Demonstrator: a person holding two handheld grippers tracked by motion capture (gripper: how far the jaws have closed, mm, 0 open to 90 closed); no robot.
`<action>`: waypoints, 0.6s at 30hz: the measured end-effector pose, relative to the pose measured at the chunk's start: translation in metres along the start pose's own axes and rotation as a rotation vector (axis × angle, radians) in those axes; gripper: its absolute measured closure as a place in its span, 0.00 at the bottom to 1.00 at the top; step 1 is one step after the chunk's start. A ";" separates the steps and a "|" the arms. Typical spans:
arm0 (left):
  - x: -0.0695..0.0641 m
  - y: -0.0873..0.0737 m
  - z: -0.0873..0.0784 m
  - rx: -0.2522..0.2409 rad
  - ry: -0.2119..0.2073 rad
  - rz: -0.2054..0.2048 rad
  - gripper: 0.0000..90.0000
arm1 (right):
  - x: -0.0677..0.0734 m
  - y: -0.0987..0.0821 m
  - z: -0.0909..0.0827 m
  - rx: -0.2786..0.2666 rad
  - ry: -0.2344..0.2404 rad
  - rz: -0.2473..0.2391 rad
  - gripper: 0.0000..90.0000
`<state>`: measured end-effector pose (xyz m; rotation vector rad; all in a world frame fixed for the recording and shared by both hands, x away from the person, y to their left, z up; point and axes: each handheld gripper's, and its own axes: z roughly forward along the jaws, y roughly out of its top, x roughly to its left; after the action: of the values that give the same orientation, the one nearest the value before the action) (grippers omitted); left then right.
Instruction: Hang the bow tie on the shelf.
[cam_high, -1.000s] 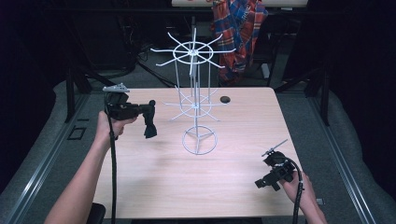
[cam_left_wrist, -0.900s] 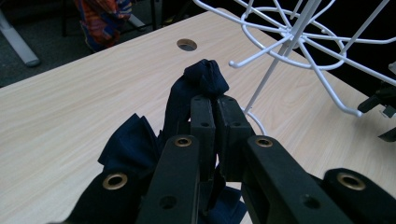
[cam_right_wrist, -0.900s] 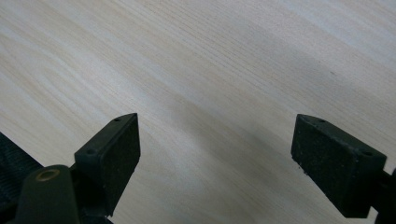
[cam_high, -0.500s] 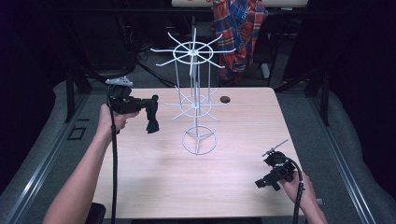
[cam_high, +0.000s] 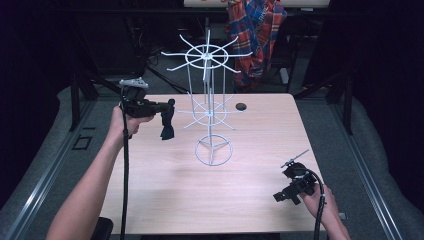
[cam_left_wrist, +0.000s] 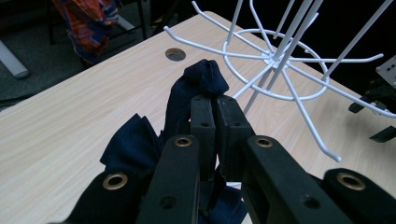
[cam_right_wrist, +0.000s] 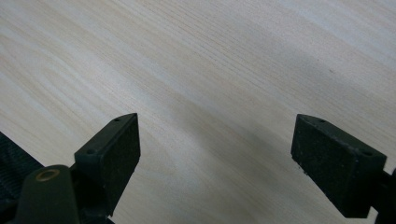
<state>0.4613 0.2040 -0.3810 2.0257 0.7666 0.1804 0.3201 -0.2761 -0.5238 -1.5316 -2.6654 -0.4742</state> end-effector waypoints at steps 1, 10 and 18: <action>-0.001 0.001 0.000 0.006 0.001 0.006 0.96 | 0.000 0.000 0.001 -0.004 -0.009 -0.004 0.17; -0.003 0.008 0.009 0.036 -0.015 0.014 0.96 | 0.000 0.001 0.000 0.018 -0.008 -0.017 0.17; -0.006 0.010 0.020 0.057 -0.029 0.033 0.96 | -0.001 0.000 0.001 0.012 -0.017 -0.009 0.17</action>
<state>0.4696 0.1827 -0.3830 2.0916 0.7285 0.1495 0.3209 -0.2763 -0.5250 -1.5279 -2.6837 -0.4477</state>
